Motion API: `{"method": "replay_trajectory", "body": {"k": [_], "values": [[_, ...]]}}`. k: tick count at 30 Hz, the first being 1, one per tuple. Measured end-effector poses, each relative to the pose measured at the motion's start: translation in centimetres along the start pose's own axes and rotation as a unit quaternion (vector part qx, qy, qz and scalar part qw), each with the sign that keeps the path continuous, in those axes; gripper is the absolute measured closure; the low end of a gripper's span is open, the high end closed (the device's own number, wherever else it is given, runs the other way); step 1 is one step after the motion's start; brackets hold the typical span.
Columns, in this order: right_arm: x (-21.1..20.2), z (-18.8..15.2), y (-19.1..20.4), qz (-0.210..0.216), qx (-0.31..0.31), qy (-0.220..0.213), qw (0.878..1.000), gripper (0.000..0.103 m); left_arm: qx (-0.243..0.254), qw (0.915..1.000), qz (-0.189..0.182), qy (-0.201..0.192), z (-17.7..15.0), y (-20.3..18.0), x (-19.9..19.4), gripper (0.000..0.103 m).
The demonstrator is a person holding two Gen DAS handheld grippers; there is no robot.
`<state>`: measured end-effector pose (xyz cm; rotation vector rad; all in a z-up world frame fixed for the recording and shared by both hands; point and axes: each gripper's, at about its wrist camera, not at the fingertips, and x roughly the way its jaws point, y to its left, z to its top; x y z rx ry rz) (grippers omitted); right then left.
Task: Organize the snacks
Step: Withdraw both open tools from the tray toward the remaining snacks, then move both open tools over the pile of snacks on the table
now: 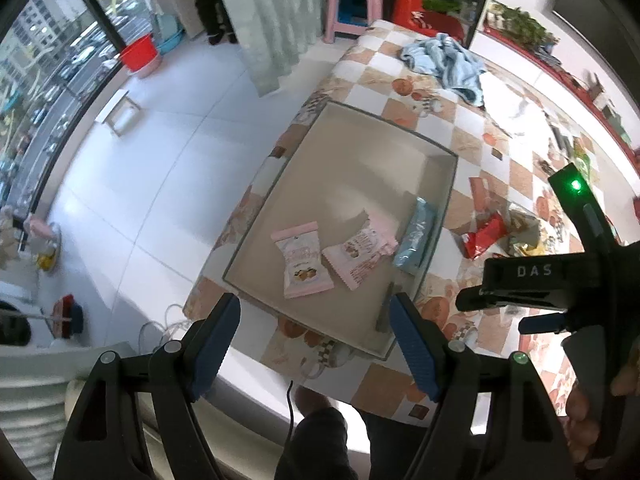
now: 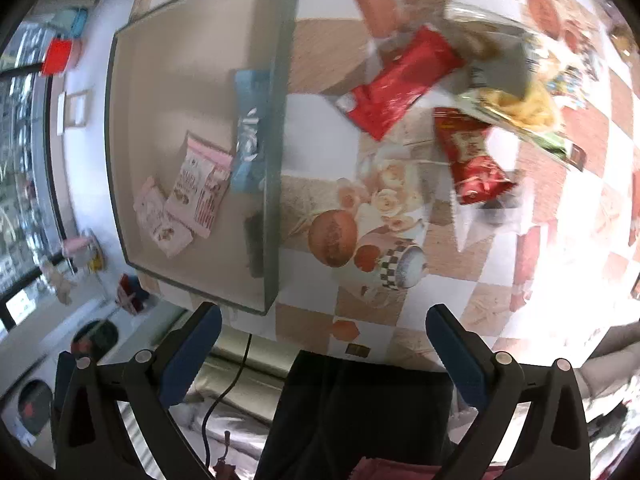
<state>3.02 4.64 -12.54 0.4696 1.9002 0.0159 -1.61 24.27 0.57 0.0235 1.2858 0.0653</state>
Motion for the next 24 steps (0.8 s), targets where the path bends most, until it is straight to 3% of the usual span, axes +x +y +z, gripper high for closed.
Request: {"method": "replay_trajectory", "body": {"k": [7, 16, 21, 24], "values": [[-0.2, -2.4, -1.9, 0.009, 0.050, -0.025, 0.998, 0.000, 0.034, 0.9991, -0.021, -0.012, -1.7, 0.3, -0.4, 0.023], [2.8, -7.8, -4.2, 0.000, 0.099, -0.041, 0.994, 0.000, 0.086, 0.9957, -0.035, 0.009, -8.2, 1.0, 1.7, 0.023], [3.2, -11.8, -7.5, 0.002, 0.134, -0.065, 0.989, 0.000, 0.114, 0.9917, -0.053, 0.026, -10.6, 0.2, 2.6, 0.023], [3.2, -14.1, -10.9, 0.017, 0.187, -0.083, 0.979, 0.000, 0.149, 0.9870, -0.052, 0.030, -11.4, -1.1, 2.9, 0.023]]}}
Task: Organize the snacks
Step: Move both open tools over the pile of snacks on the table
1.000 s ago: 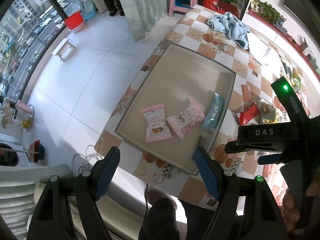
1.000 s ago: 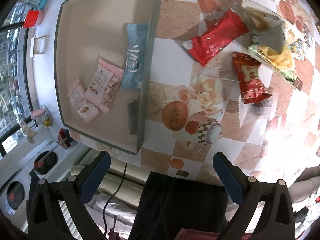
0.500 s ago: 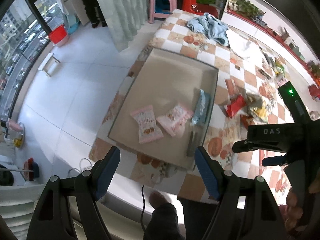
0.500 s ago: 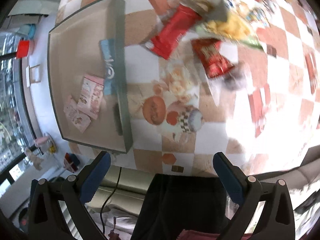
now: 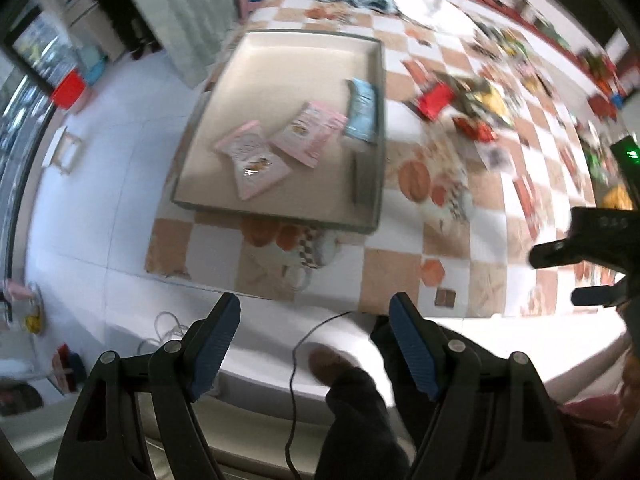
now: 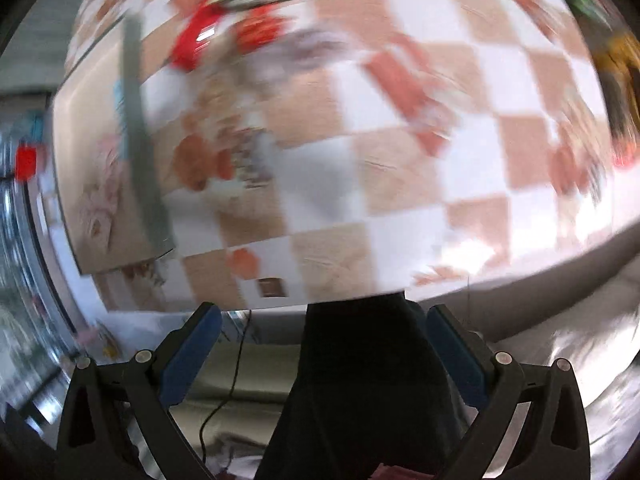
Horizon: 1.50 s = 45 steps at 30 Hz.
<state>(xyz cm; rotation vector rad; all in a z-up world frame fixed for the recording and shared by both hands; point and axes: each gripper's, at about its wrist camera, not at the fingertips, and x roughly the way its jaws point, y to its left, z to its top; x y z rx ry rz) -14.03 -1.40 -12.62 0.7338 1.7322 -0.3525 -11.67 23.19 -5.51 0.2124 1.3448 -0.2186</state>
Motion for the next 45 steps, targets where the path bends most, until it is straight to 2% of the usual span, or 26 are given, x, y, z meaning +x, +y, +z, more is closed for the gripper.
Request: {"method": "replay_trajectory", "body": {"k": [6, 11, 17, 25, 29, 32, 37, 45], "values": [[0.2, -1.0, -7.2, 0.024, 0.099, -0.003, 0.995, 0.000, 0.045, 0.9990, -0.005, 0.005, 1.0, -3.1, 0.7, 0.023], [-0.8, 1.0, -9.3, 0.016, 0.104, -0.025, 0.994, 0.000, 0.059, 0.9982, -0.004, 0.011, 3.1, -5.8, 1.5, 0.023], [-2.1, 7.1, -7.3, 0.010, 0.046, -0.049, 0.998, 0.000, 0.059, 0.9977, 0.021, 0.026, 6.0, -8.4, 2.4, 0.023], [-4.2, 17.2, 2.1, 0.016, -0.071, -0.089, 0.993, 0.000, 0.030, 0.9968, 0.048, 0.057, 7.6, -9.9, 3.4, 0.023], [-2.5, 20.9, 6.6, -0.002, -0.115, -0.085, 0.990, 0.000, 0.014, 0.9954, 0.065, 0.070, 7.7, -9.7, 3.5, 0.023], [-0.4, 23.0, 8.2, -0.027, -0.129, -0.065, 0.989, 0.000, 0.001, 0.9945, 0.069, 0.079, 8.0, -9.4, 3.5, 0.023], [1.7, 24.4, 7.7, -0.072, -0.137, -0.059, 0.986, 0.000, 0.001, 0.9944, 0.070, 0.078, 9.7, -9.9, 3.7, 0.023], [2.2, 23.8, -0.3, -0.057, -0.075, -0.029, 0.995, 0.000, 0.054, 0.9960, 0.055, 0.046, 16.4, -13.9, 5.4, 0.023]]}}
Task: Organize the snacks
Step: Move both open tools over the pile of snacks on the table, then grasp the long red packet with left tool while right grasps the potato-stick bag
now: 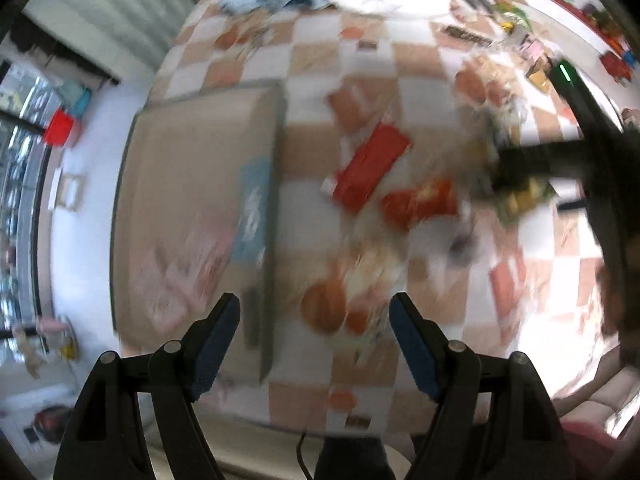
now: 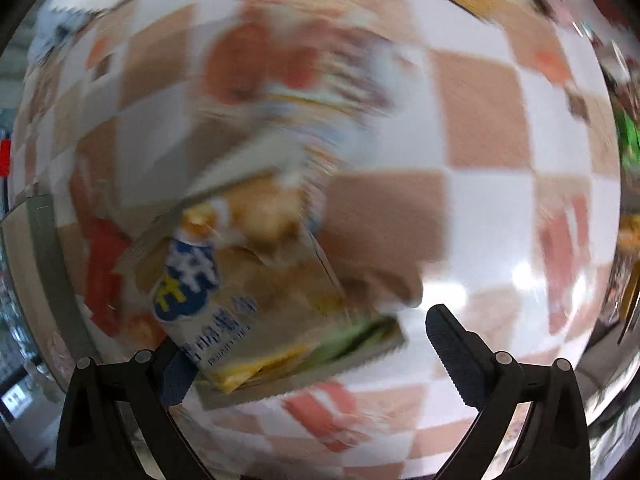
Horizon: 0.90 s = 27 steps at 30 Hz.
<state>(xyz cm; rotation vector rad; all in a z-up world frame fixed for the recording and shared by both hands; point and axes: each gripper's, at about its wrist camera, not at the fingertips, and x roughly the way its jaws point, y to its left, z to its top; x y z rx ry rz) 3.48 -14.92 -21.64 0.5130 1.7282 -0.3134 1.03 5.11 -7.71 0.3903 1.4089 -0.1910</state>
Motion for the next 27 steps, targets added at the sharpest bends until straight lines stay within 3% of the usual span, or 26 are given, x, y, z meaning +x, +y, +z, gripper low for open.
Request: {"method": "replay_trajectory", "body": {"k": [7, 13, 15, 21, 23, 27], "values": [[0.3, -1.7, -5.2, 0.013, 0.008, 0.011, 1.000, 0.000, 0.042, 0.9989, -0.002, -0.019, 6.5, -2.6, 2.9, 0.023], [-1.9, -2.2, -2.6, -0.004, -0.108, -0.038, 0.993, 0.000, 0.065, 0.9978, -0.004, -0.009, 9.1, -3.4, 5.4, 0.023], [-2.4, -2.2, -0.4, -0.020, -0.172, -0.057, 0.983, 0.000, 0.074, 0.9973, 0.004, -0.002, 9.5, -3.5, 6.4, 0.023], [-2.1, -3.6, 5.7, -0.075, -0.341, -0.085, 0.933, 0.000, 0.082, 0.9964, 0.002, 0.018, 10.5, -3.4, 8.6, 0.023], [-1.2, -3.8, 7.9, -0.084, -0.369, -0.079, 0.922, 0.000, 0.089, 0.9957, 0.002, 0.024, 10.6, -3.6, 9.3, 0.023], [1.0, -3.0, 10.1, -0.097, -0.383, -0.064, 0.916, 0.000, 0.097, 0.9947, -0.006, 0.033, 10.4, -3.8, 10.2, 0.023]]}}
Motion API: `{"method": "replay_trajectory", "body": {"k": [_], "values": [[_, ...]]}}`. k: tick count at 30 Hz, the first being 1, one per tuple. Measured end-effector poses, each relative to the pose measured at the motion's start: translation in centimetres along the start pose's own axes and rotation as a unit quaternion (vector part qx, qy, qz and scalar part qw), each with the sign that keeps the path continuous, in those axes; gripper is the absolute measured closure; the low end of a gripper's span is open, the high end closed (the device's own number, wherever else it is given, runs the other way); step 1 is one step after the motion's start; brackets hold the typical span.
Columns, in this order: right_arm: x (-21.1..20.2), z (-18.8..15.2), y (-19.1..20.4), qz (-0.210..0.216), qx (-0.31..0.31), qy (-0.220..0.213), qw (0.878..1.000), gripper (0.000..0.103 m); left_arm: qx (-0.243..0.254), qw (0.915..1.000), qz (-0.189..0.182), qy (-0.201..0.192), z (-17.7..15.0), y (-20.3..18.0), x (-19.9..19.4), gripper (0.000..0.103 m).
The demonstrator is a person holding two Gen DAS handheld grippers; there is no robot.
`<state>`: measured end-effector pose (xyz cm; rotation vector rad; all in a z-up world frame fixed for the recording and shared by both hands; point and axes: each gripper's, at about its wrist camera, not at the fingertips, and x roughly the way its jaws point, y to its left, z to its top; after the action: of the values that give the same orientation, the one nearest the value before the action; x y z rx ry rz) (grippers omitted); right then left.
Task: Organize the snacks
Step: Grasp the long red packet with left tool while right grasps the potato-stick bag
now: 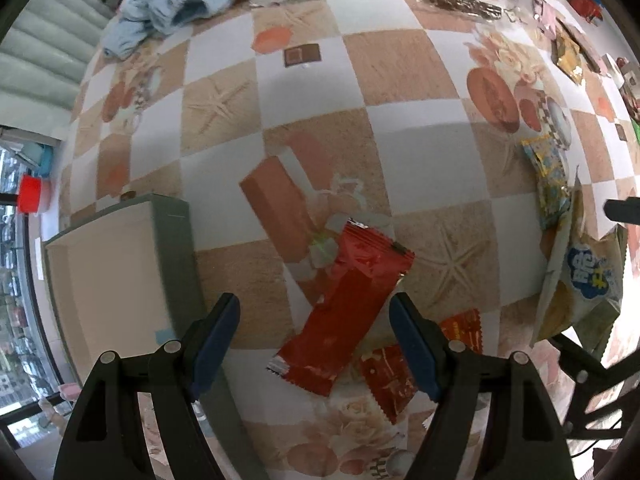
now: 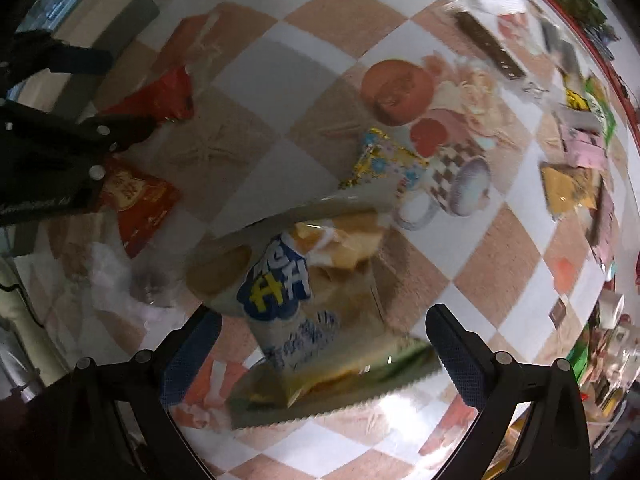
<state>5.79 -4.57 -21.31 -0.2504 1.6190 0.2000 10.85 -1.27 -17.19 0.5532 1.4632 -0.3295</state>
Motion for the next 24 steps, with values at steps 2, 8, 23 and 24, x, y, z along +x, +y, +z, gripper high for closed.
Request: {"method": "replay_trajectory", "body": {"k": [2, 8, 23, 24], "values": [[0.9, 0.6, 0.6, -0.002, -0.005, 0.008, 1.000, 0.000, 0.000, 1.0000, -0.004, 0.008, 0.0, 0.0, 0.6, 0.023], [3.4, -0.5, 2.9, 0.008, 0.013, 0.018, 1.000, 0.000, -0.009, 0.9998, -0.013, 0.007, 0.6, 0.8, 1.4, 0.014], [3.3, 2.2, 0.2, 0.018, 0.066, 0.037, 0.997, 0.001, -0.024, 0.9978, -0.047, 0.039, 1.8, 0.4, 3.3, 0.002], [3.1, 1.7, -0.6, 0.017, 0.072, 0.034, 0.997, 0.006, -0.021, 0.9980, -0.046, 0.039, 1.9, 0.2, 3.2, 0.004]]}}
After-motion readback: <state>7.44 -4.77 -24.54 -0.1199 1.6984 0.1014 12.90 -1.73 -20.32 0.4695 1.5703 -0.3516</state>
